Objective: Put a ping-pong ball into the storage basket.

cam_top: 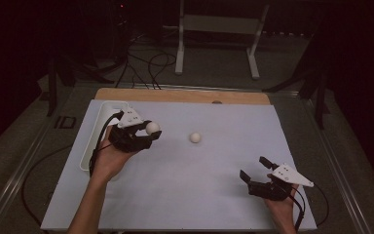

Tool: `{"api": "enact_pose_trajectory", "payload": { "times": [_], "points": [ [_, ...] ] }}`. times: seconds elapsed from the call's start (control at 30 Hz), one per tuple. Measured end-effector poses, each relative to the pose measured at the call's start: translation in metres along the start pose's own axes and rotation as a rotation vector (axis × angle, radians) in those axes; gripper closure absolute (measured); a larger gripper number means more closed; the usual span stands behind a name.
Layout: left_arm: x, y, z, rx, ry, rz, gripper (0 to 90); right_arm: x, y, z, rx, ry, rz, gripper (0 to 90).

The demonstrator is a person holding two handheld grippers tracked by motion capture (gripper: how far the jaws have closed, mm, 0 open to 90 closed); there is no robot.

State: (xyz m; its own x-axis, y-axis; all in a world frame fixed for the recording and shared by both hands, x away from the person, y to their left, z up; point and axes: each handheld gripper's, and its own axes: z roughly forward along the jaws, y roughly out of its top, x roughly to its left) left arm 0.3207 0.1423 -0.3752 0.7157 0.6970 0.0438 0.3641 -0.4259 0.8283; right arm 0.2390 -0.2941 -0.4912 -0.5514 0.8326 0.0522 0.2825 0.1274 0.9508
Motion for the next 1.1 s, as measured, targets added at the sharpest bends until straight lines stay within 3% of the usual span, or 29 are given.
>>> {"api": "enact_pose_trajectory", "payload": {
  "times": [0.33,1.1],
  "points": [
    [0.002,0.000,-0.001,0.017,0.010,0.004,51.1,0.000,-0.001,0.001,0.002,0.001,0.000,8.4],
    [0.011,0.000,-0.005,0.104,0.032,-0.003,51.1,0.001,-0.001,0.000,0.007,0.006,0.007,8.4]
  ]
}}
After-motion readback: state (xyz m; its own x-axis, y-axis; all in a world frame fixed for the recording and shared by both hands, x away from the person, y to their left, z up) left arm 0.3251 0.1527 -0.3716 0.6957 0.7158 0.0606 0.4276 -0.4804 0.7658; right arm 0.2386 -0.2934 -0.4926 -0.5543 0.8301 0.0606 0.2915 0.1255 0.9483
